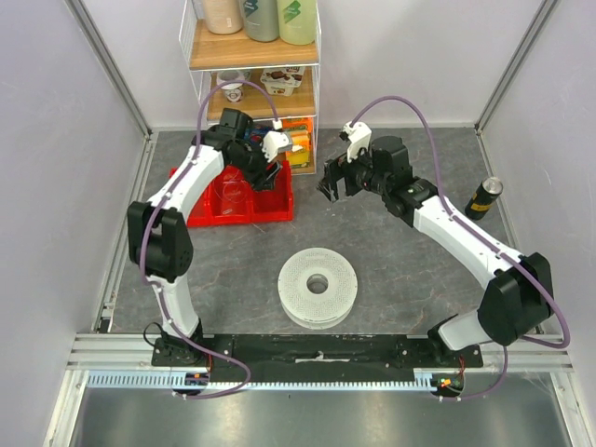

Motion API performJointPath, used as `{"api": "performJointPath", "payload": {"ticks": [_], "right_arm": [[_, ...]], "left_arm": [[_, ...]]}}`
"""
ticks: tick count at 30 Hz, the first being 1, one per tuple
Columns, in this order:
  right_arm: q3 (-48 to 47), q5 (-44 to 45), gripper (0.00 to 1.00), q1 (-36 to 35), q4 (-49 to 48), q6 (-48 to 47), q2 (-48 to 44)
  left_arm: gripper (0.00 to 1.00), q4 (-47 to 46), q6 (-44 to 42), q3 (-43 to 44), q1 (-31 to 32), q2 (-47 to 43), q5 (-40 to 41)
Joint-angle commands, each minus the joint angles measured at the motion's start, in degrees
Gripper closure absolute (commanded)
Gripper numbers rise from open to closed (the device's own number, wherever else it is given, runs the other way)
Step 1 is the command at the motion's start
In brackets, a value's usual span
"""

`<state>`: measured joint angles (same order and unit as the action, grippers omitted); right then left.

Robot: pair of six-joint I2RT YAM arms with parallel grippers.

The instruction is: Wrap the cables

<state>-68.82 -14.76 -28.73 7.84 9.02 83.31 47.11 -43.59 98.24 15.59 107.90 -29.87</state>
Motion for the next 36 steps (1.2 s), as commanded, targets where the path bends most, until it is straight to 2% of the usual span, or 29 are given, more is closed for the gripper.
{"api": "performJointPath", "payload": {"ticks": [1, 6, 10, 16, 22, 25, 30, 31, 36], "right_arm": [[-3.4, -1.8, 0.02, 1.2, -2.9, 0.4, -0.1], [-4.0, -6.8, 0.02, 3.8, -3.1, 2.8, 0.4], [-3.7, -6.9, 0.02, 4.7, -3.4, 2.8, 0.5], [-3.6, -8.0, 0.02, 6.1, -4.2, 4.0, 0.5], [-3.2, -7.6, 0.02, 6.8, -4.4, 4.1, 0.5], [-2.9, -6.4, 0.02, 7.2, -4.8, 4.1, 0.5], [-3.0, -7.1, 0.02, 7.7, -4.8, 4.3, 0.9], [-3.0, -7.3, 0.02, 7.6, -4.8, 4.2, 1.0], [-2.6, -7.7, 0.02, 7.7, -4.9, 4.0, 0.9]], "left_arm": [[0.36, -0.6, -5.5, 3.8, 1.5, 3.8, 4.0], [0.38, -0.6, -6.6, 5.2, 2.2, 6.9, 6.0], [0.40, -0.3, -8.3, 5.1, 3.1, 8.4, 7.5], [0.50, 0.0, -8.3, 6.3, 3.4, 9.9, 8.6], [0.63, 0.8, -8.4, 7.5, 3.7, 11.0, 10.8], [0.83, 1.3, -8.1, 8.3, 3.8, 11.8, 12.4], [0.96, 1.1, -7.8, 8.1, 3.8, 10.4, 11.3], [0.98, 1.0, -7.6, 8.3, 3.8, 10.1, 11.3], [0.98, -3.5, -4.4, 8.9, 3.8, 5.7, 12.2]]}}
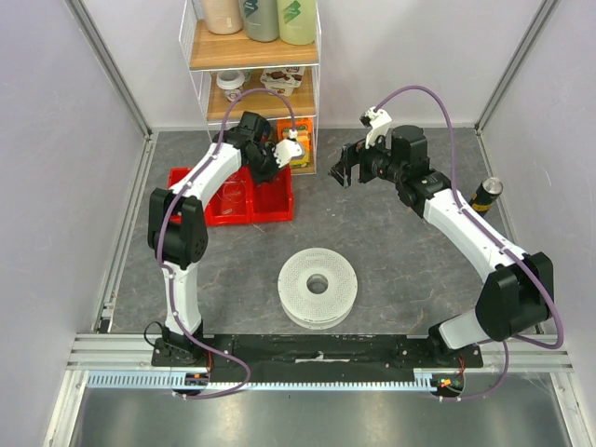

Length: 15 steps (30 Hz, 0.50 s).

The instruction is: Wrap the cables

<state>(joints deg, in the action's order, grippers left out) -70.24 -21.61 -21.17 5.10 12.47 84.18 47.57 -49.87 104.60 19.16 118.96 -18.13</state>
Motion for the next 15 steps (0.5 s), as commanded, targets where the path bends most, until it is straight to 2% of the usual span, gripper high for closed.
{"api": "performJointPath", "payload": {"ticks": [1, 9, 15], "right_arm": [[-1.1, -1.3, 0.02, 0.2, -2.4, 0.2, 0.0], [-0.5, -3.0, 0.02, 0.2, -2.3, 0.3, -0.2], [-0.3, -3.8, 0.02, 0.3, -2.4, 0.0, -0.9]], "left_arm": [[0.98, -5.4, 2.3, 2.2, 0.3, -6.7, 0.9], [0.98, -12.2, 3.4, 1.6, 0.2, -13.0, 3.6], [0.99, -12.4, 4.0, 4.7, 0.2, -15.2, 4.7]]}}
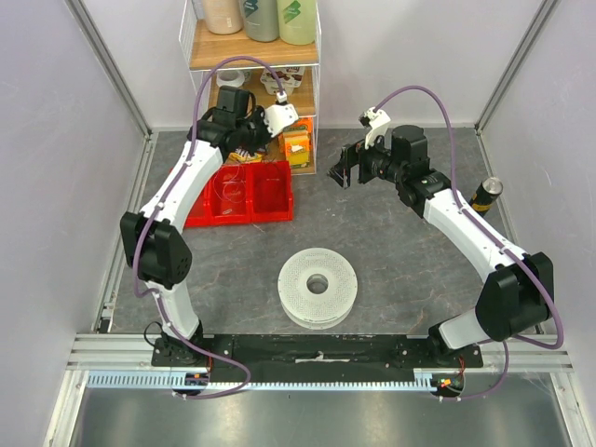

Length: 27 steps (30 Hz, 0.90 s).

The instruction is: Wrap the cables

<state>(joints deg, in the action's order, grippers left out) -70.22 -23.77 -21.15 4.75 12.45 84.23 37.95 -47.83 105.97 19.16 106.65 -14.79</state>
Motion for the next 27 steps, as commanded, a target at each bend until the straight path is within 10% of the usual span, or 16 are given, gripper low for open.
{"api": "performJointPath", "payload": {"ticks": [1, 27], "right_arm": [[-0.2, -1.7, 0.02, 0.2, -2.2, -0.1, -1.0], [-2.5, -10.1, 0.02, -0.5, -1.9, -2.2, -15.9]], "left_arm": [[0.98, -2.9, 2.2, 3.9, 0.2, -3.2, 1.3], [0.98, -3.8, 37.8, 12.4, 3.2, -19.6, -24.1]]}}
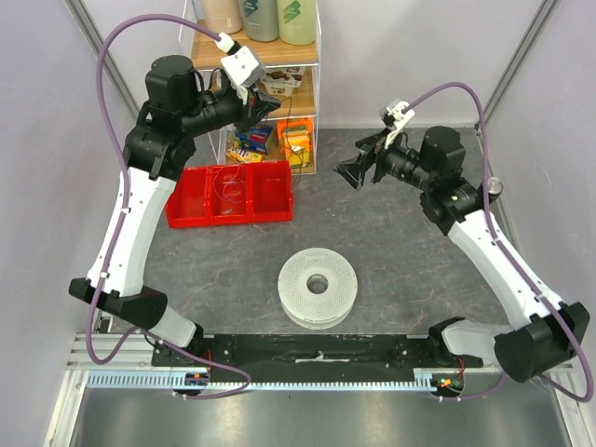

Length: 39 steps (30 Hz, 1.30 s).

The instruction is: Wrap the cables

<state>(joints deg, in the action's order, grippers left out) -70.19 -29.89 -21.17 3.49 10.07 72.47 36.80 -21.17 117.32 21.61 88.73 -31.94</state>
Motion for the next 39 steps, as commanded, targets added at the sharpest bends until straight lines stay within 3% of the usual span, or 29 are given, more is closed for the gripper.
{"api": "performJointPath", "payload": {"ticks": [1, 9, 21, 26, 29, 36, 39], "right_arm": [[-2.2, -4.5, 0.02, -0.7, 0.1, -0.4, -4.9], [-1.0, -10.9, 0.02, -3.3, 4.3, -6.0, -9.2], [-4.2, -0.3, 0.04, -11.9, 2.8, -9.5, -6.1], [-4.1, 1.8, 0.30, -13.5, 2.9, -11.1, -5.5], [-3.8, 5.2, 0.38, -13.5, 3.0, -10.9, -5.8], [-6.6, 7.6, 1.00, -13.5, 2.1, -10.2, -5.6], [-9.2, 6.3, 1.00, -13.5, 1.5, -7.1, -6.2]], "left_arm": [[0.98, -3.4, 12.5, 1.1, 0.8, -2.0, -8.0], [0.98, -6.9, 19.7, 0.7, 1.8, -3.1, -17.6], [0.98, -10.3, 24.8, -2.4, 4.1, -3.7, -25.7], [0.98, -11.9, 27.0, -2.5, 4.3, -4.1, -27.4], [0.98, -13.4, 28.8, -2.7, 4.3, -4.4, -29.1], [0.98, -15.1, 30.7, -7.2, 4.3, -6.1, -28.4], [0.98, -14.3, 29.5, -9.2, 4.2, -6.3, -21.3]]}}
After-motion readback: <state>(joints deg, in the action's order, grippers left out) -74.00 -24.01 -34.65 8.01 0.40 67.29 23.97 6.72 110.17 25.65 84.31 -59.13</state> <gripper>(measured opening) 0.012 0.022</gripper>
